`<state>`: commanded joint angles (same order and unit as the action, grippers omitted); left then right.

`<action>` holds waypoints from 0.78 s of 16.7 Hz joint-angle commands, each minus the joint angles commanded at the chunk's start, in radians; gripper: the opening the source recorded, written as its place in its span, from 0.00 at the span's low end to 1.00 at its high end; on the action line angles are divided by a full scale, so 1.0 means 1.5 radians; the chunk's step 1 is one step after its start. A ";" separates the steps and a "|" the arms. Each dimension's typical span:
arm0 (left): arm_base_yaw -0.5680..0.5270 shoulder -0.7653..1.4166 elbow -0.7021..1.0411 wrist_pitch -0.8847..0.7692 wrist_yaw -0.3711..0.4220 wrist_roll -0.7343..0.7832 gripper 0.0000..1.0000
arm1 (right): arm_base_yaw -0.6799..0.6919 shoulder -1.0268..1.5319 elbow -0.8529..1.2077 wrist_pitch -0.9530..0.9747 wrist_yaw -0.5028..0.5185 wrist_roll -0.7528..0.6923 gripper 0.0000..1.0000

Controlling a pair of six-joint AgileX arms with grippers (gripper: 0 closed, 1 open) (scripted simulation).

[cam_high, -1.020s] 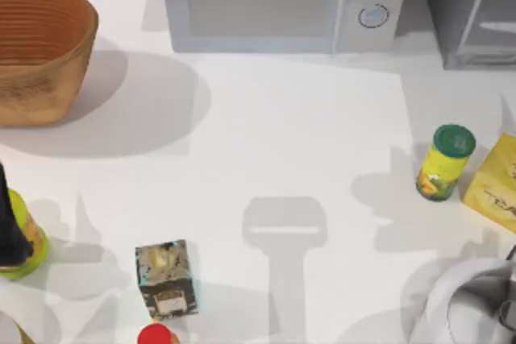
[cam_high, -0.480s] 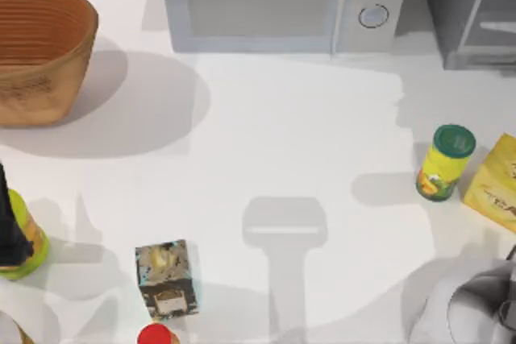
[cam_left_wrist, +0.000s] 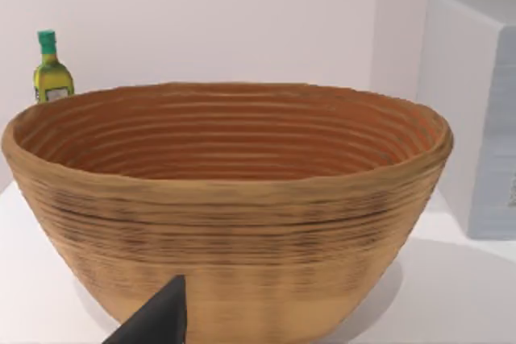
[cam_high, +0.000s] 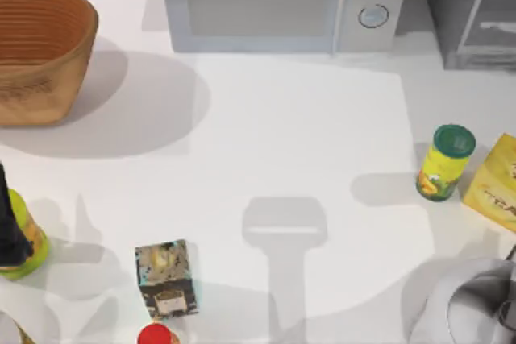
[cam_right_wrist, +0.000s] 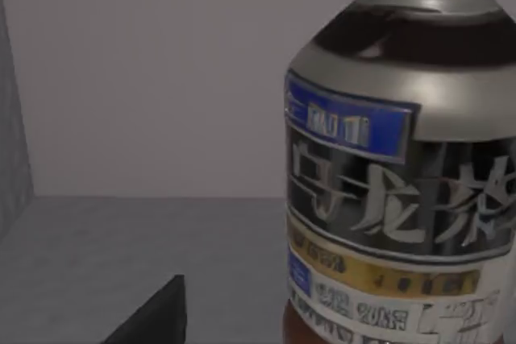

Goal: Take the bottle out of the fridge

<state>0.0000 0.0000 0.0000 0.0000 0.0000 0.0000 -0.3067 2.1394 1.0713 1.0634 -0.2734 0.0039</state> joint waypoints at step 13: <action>0.000 0.000 0.000 0.000 0.000 0.000 1.00 | 0.021 0.100 0.189 -0.087 0.023 -0.001 0.92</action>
<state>0.0000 0.0000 0.0000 0.0000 0.0000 0.0000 -0.2749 2.2900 1.3550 0.9323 -0.2382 0.0023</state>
